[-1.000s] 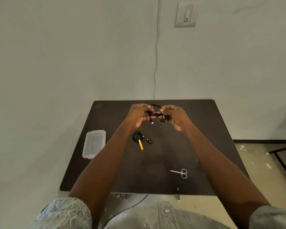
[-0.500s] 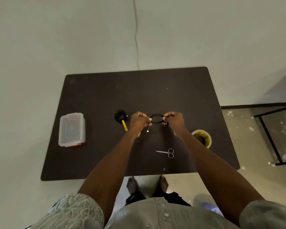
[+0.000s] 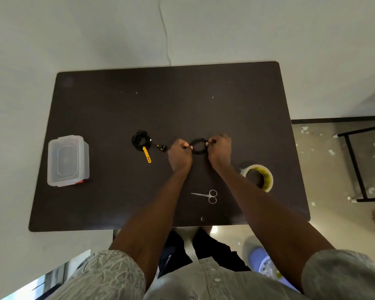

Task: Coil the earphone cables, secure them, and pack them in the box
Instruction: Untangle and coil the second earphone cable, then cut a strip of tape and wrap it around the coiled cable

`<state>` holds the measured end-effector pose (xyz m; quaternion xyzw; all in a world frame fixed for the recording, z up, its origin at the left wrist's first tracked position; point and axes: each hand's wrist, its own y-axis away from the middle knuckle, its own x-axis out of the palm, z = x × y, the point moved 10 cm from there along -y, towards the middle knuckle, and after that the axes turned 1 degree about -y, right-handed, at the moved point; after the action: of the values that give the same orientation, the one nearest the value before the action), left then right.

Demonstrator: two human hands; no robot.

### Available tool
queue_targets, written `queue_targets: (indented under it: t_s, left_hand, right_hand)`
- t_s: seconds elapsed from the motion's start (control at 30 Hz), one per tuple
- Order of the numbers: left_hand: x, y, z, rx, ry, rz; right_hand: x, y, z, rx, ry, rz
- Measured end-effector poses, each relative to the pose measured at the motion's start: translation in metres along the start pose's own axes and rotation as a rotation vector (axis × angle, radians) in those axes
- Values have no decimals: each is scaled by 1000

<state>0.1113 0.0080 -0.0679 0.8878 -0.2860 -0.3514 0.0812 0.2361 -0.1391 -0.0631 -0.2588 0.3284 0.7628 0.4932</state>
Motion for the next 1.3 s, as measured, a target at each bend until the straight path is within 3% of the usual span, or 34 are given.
queue_targets:
  t_s: [0.13,0.33,0.7,0.87,1.0,1.13,1.3]
  left_hand:
    - [-1,2,1,17,-14,-21]
    - [-3,6,0,6,39,-26]
    - [-20,53,-7,100,-20,-22]
    - [4,100,5,-8,46,109]
    - [49,133,10,-158,216,401]
    - [69,152,10,-249,298,496]
    - [71,164,3,-346,362,524]
  right_hand:
    - [-1,3,-9,48,23,-26]
    - [-5,2,-14,98,-135,-41]
    - [-63,50,10,-21,-280,-110]
    - [-130,99,-15,-51,-341,-260]
    - [-165,111,-70,99,-280,-320]
    - [-171,115,-112,308,-67,-216]
    - [-134,111,-150,502,-55,97]
